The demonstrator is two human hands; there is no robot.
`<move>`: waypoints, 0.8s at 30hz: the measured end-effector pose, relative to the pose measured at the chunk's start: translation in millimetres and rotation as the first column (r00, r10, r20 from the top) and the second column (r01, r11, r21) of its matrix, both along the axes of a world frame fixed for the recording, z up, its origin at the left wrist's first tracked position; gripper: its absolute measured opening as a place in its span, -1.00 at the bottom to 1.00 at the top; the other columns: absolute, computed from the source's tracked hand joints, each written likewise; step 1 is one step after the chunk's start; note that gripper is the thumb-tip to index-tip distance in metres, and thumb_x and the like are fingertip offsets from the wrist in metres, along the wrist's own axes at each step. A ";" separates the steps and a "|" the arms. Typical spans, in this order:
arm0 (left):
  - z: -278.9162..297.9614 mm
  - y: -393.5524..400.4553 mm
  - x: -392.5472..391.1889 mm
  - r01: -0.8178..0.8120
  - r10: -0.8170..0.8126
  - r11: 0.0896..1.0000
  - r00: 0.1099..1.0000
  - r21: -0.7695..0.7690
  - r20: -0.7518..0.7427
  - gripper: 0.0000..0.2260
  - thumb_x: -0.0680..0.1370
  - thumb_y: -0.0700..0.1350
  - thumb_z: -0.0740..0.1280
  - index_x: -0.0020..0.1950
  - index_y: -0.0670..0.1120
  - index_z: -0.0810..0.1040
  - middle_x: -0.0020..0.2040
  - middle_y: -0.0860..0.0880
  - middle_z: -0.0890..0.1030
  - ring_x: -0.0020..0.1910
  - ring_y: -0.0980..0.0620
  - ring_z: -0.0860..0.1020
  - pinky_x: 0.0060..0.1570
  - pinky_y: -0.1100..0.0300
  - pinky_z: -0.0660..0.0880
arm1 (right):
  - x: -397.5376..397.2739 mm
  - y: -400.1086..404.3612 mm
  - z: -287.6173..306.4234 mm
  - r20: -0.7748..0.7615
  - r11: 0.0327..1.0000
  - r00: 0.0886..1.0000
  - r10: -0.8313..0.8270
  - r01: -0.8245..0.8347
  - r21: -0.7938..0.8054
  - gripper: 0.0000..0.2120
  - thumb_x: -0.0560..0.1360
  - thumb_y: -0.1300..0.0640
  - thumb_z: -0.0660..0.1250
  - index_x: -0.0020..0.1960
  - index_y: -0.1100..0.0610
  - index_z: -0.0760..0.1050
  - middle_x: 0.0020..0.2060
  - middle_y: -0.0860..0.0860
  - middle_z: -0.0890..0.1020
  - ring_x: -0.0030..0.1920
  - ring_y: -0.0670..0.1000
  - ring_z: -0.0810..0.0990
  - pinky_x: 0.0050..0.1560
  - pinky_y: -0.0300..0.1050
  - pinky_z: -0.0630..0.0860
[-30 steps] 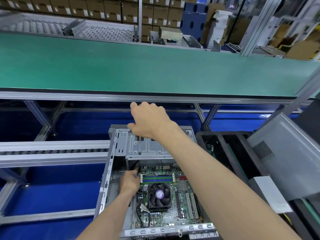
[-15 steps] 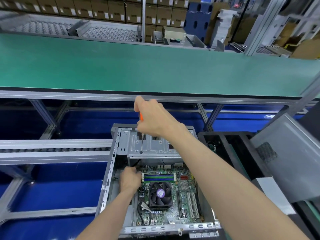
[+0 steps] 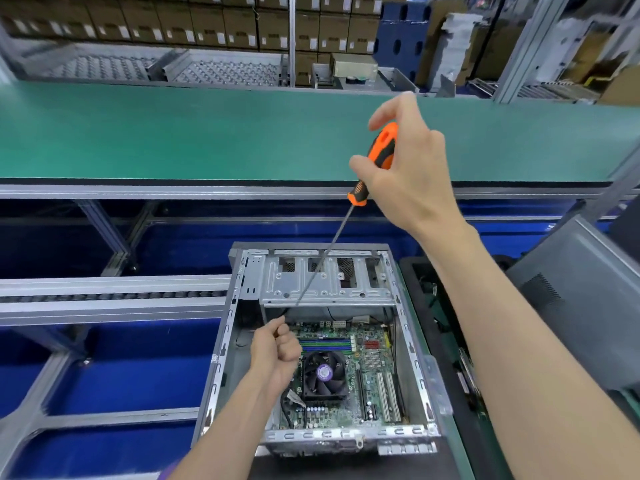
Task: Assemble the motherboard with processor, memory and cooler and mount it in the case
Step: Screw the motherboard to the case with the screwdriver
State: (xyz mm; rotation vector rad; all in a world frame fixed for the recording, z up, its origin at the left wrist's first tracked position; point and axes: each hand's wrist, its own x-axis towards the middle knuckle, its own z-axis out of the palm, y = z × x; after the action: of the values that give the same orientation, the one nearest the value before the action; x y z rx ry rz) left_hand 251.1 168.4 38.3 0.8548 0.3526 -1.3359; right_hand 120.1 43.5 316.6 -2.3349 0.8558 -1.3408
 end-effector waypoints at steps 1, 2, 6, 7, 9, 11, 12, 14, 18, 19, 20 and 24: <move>0.0 1.1 -2.4 -0.023 0.019 0.998 0.997 -0.054 -0.081 -0.64 0.65 -0.15 0.15 -0.34 -0.02 0.20 -0.54 0.08 0.13 -0.56 0.14 -0.01 -0.70 0.28 0.00 | -0.7 2.5 -1.7 0.006 1.000 1.000 0.008 -0.008 -0.009 -0.69 0.42 0.18 0.38 0.10 0.14 0.36 -0.45 -0.09 0.42 -0.42 -0.05 0.44 -0.31 -0.09 0.41; 0.2 2.4 -4.4 -0.047 0.029 0.993 0.987 -0.111 -0.158 -0.64 0.64 -0.13 0.16 -0.36 -0.02 0.21 -0.53 0.08 0.14 -0.53 0.14 -0.01 -0.68 0.26 0.01 | -0.7 5.1 -3.8 0.007 1.000 1.000 0.021 -0.021 -0.014 -0.69 0.44 0.17 0.36 0.12 0.15 0.35 -0.45 -0.09 0.41 -0.44 -0.04 0.45 -0.31 -0.05 0.45; 5.1 3.8 -9.9 -0.127 0.052 0.961 0.956 -0.247 -0.288 -0.75 0.59 -0.14 0.21 -0.29 -0.12 0.43 -0.43 0.05 0.29 -0.52 0.12 0.20 -0.58 0.26 0.23 | 2.5 15.3 -17.0 -0.054 0.998 0.997 0.051 -0.053 -0.043 -0.74 0.50 0.16 0.34 0.14 0.12 0.35 -0.46 -0.11 0.41 -0.43 0.00 0.46 -0.29 0.04 0.48; 7.0 3.1 -11.1 -0.143 0.070 0.955 0.960 -0.260 -0.271 -0.77 0.61 -0.15 0.20 -0.20 -0.18 0.52 -0.37 0.01 0.40 -0.48 0.10 0.34 -0.50 0.24 0.35 | 2.6 16.7 -19.2 -0.057 0.997 0.997 0.052 -0.055 -0.049 -0.76 0.51 0.16 0.33 0.13 0.12 0.35 -0.47 -0.12 0.42 -0.43 0.00 0.47 -0.29 0.05 0.49; 8.3 3.3 -13.1 -0.149 0.087 0.948 0.972 -0.283 -0.219 -0.69 0.62 -0.18 0.16 0.03 -0.33 0.65 -0.10 -0.15 0.65 -0.19 -0.05 0.64 -0.19 0.11 0.57 | 1.4 18.0 -20.0 -0.022 0.997 0.999 0.046 -0.047 -0.054 -0.80 0.52 0.17 0.32 0.10 0.12 0.36 -0.48 -0.14 0.41 -0.45 0.01 0.46 -0.31 0.08 0.50; 9.0 6.5 -12.6 -0.127 0.068 0.941 0.979 -0.314 -0.191 -0.63 0.59 -0.27 0.09 0.25 -0.39 0.55 0.23 -0.29 0.60 0.18 -0.24 0.62 0.19 -0.03 0.53 | 0.5 17.5 -16.9 0.047 0.998 0.998 0.040 -0.037 -0.059 -0.82 0.53 0.17 0.31 0.06 0.14 0.35 -0.47 -0.12 0.39 -0.48 0.01 0.46 -0.36 0.07 0.49; 9.4 8.2 -12.3 -0.119 0.057 0.935 0.980 -0.334 -0.190 -0.58 0.55 -0.34 0.04 0.33 -0.40 0.47 0.30 -0.33 0.55 0.27 -0.29 0.56 0.29 -0.06 0.48 | 0.7 17.1 -14.8 0.077 0.997 0.997 0.032 -0.026 -0.072 -0.83 0.52 0.17 0.32 0.05 0.13 0.35 -0.47 -0.11 0.38 -0.48 0.00 0.45 -0.38 0.02 0.47; 10.4 8.7 -11.4 -0.112 0.049 0.931 0.981 -0.347 -0.186 -0.44 0.43 -0.48 -0.06 0.41 -0.40 0.36 0.36 -0.37 0.48 0.36 -0.34 0.47 0.37 -0.10 0.41 | 1.9 17.9 -11.5 0.110 0.995 0.994 0.010 0.001 -0.096 -0.82 0.52 0.18 0.33 0.02 0.10 0.33 -0.47 -0.12 0.36 -0.47 -0.01 0.40 -0.37 -0.06 0.39; 9.5 6.6 -10.2 -0.092 0.030 0.925 0.985 -0.369 -0.171 -0.34 0.34 -0.55 -0.13 0.42 -0.41 0.31 0.38 -0.40 0.44 0.39 -0.41 0.41 0.45 -0.19 0.30 | 6.5 21.9 -15.1 0.131 0.998 0.991 0.036 -0.030 -0.050 -0.83 0.53 0.17 0.31 0.04 0.16 0.33 -0.42 -0.05 0.41 -0.46 0.07 0.46 -0.36 0.13 0.50; 8.9 7.0 -9.6 -0.087 0.022 0.921 0.985 -0.381 -0.172 -0.33 0.33 -0.55 -0.13 0.42 -0.41 0.31 0.39 -0.40 0.43 0.38 -0.43 0.41 0.44 -0.21 0.29 | 7.6 22.3 -17.0 0.138 0.999 0.990 0.037 -0.032 -0.038 -0.82 0.53 0.17 0.31 0.04 0.16 0.33 -0.42 -0.04 0.42 -0.46 0.08 0.46 -0.37 0.15 0.50; 8.4 7.4 -9.2 -0.082 0.016 0.917 0.985 -0.391 -0.170 -0.33 0.32 -0.55 -0.13 0.42 -0.41 0.31 0.39 -0.41 0.42 0.38 -0.44 0.40 0.44 -0.23 0.29 | 8.5 22.4 -18.9 0.146 0.999 0.989 0.034 -0.030 -0.032 -0.82 0.53 0.17 0.31 0.04 0.16 0.32 -0.42 -0.04 0.42 -0.46 0.07 0.46 -0.38 0.15 0.50; 10.3 8.3 -11.2 -0.078 -0.012 0.902 0.979 -0.425 -0.205 -0.37 0.34 -0.54 -0.17 0.35 -0.50 0.39 0.41 -0.44 0.39 0.37 -0.47 0.39 0.42 -0.27 0.28 | 11.4 22.2 -24.3 0.169 0.999 0.984 0.049 -0.051 0.011 -0.82 0.54 0.19 0.31 0.03 0.18 0.31 -0.43 -0.02 0.42 -0.50 0.01 0.43 -0.45 0.09 0.49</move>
State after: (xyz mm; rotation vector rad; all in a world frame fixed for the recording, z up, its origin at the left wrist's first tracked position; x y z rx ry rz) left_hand 240.0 176.7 48.6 0.3394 0.2133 -1.4028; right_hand 131.5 65.7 292.4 -2.1790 0.7483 -1.4799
